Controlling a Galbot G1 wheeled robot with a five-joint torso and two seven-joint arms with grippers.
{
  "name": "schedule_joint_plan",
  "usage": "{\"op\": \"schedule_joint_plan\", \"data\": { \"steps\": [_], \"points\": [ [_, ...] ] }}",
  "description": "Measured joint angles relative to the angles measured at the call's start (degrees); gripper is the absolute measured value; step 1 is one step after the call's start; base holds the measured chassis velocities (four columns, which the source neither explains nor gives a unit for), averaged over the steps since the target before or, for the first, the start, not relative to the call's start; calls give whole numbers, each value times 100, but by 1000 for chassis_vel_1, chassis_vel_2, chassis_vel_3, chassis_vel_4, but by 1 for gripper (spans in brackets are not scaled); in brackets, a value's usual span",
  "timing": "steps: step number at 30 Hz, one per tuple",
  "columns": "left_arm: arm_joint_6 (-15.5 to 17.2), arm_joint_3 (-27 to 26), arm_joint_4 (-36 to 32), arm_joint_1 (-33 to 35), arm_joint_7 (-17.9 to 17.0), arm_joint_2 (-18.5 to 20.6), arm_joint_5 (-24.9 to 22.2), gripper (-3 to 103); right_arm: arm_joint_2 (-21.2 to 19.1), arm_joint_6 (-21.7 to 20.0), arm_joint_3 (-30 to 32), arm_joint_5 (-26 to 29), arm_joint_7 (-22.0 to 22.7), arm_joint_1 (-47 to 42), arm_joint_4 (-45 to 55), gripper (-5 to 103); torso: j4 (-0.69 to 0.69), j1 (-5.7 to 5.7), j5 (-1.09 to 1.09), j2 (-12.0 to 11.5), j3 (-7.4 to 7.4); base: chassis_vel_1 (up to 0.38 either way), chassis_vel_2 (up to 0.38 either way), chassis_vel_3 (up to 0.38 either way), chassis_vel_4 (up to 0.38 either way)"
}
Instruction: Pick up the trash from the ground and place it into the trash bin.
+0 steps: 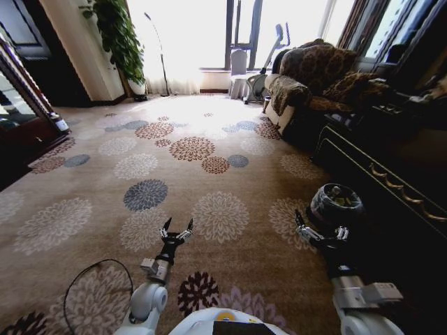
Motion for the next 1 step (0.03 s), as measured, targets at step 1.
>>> {"op": "schedule_joint_plan", "data": {
  "steps": [1],
  "points": [
    [0,0,0,0,0,0,0,100,0,0,0,0,0,0,0,100,0,0,0,0,0,0,0,0,0]
  ]
}}
